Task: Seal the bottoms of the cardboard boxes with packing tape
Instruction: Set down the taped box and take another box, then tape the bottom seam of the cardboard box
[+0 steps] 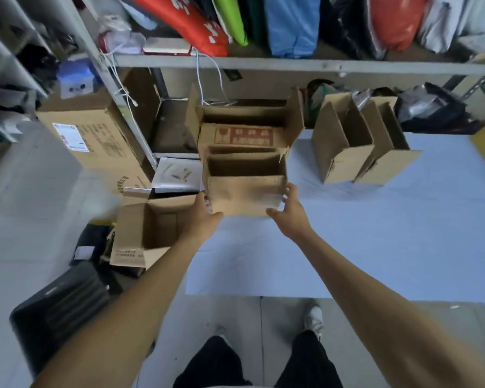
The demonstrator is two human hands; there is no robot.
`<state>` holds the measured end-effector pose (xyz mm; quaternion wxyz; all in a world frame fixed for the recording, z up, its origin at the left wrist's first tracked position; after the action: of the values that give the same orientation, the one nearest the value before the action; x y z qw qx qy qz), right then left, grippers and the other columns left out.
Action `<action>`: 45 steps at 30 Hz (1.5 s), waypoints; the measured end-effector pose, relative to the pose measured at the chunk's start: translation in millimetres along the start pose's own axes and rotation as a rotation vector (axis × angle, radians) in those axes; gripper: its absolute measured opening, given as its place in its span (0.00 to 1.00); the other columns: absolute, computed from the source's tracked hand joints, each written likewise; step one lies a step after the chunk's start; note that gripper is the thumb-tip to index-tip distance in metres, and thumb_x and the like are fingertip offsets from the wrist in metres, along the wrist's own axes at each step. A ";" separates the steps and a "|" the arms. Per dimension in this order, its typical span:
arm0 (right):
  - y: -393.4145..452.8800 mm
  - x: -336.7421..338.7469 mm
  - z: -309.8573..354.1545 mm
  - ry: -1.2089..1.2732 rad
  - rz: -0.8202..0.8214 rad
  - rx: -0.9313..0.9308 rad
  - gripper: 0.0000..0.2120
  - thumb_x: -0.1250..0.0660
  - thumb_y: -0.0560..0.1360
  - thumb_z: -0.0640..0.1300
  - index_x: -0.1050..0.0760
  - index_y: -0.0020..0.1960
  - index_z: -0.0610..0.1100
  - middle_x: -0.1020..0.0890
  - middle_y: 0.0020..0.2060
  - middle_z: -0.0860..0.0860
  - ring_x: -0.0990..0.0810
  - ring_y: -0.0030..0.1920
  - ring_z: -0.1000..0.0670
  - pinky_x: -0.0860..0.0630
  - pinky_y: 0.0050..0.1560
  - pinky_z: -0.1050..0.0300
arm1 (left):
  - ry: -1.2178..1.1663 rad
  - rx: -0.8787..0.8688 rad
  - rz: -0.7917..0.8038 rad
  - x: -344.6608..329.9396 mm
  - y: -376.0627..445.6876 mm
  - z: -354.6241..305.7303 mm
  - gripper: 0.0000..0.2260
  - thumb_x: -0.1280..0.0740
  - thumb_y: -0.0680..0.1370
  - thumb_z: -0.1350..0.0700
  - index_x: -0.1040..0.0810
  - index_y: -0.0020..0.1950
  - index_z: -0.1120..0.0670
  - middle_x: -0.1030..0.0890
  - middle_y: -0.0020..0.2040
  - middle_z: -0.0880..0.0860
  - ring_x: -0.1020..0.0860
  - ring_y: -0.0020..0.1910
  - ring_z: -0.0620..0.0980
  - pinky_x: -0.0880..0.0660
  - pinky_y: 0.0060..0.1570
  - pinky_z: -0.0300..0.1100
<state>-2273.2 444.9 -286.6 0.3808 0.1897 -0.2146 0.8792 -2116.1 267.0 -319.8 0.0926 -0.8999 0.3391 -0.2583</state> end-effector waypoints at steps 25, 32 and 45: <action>117.9 214.8 -79.9 -0.140 -0.144 -0.107 0.42 0.29 0.74 0.46 0.50 0.80 0.43 0.37 0.76 0.45 0.34 0.73 0.43 0.32 0.68 0.49 | 0.029 -0.131 0.272 -282.5 43.3 -215.6 0.37 0.26 0.71 0.61 0.39 0.76 0.49 0.27 0.64 0.45 0.26 0.64 0.51 0.20 0.52 0.44; 121.7 216.4 -90.1 -0.200 -0.119 -0.015 0.46 0.24 0.70 0.56 0.48 0.78 0.48 0.34 0.73 0.47 0.32 0.70 0.46 0.29 0.66 0.51 | -0.047 -0.015 0.196 -299.1 37.5 -209.0 0.34 0.34 0.77 0.65 0.43 0.79 0.46 0.32 0.74 0.50 0.31 0.70 0.54 0.25 0.62 0.41; 6.2 254.9 -88.7 0.010 -0.285 0.015 0.48 0.22 0.61 0.58 0.46 0.71 0.51 0.36 0.59 0.52 0.33 0.58 0.53 0.24 0.55 0.52 | -0.034 -0.284 0.159 -280.2 -73.5 -182.3 0.28 0.32 0.77 0.60 0.35 0.75 0.46 0.28 0.70 0.47 0.30 0.70 0.49 0.31 0.69 0.49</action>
<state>-2455.5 637.3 -235.5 0.5014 0.2169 -0.1769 0.8187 -2349.3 508.3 -252.5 -0.0095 -0.8785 0.4405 -0.1844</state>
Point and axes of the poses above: each hand's wrist, its own y-axis towards the middle knuckle, its own x-axis out of the back of the hand, z = x × y, the point moved 4 cm from there along y, towards the middle knuckle
